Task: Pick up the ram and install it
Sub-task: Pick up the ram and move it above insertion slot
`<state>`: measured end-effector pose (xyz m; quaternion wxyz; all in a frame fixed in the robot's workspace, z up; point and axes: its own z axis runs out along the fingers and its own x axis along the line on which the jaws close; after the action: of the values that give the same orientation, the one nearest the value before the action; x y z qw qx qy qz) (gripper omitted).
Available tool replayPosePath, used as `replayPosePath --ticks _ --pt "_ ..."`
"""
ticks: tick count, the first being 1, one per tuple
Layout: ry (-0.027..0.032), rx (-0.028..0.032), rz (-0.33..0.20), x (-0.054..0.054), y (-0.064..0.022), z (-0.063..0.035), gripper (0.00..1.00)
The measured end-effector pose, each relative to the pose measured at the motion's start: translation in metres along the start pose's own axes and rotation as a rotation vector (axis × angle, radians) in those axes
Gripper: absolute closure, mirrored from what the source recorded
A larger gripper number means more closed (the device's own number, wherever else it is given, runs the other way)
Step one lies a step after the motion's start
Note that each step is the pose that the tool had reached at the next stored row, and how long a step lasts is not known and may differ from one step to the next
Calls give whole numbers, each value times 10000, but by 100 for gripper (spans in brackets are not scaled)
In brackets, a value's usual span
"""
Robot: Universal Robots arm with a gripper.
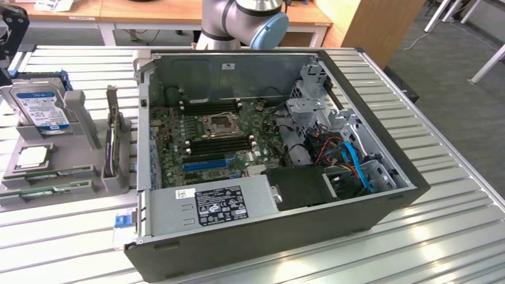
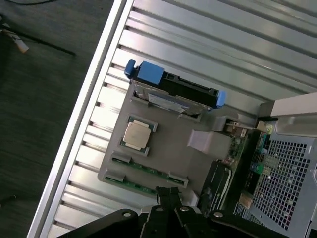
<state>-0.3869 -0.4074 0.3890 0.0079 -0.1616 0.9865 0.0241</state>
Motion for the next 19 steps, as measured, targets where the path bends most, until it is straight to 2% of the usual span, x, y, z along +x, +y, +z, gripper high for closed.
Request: replayPosePath --ticks 19 --pt "155 -81 -3446 0 -1 11 90"
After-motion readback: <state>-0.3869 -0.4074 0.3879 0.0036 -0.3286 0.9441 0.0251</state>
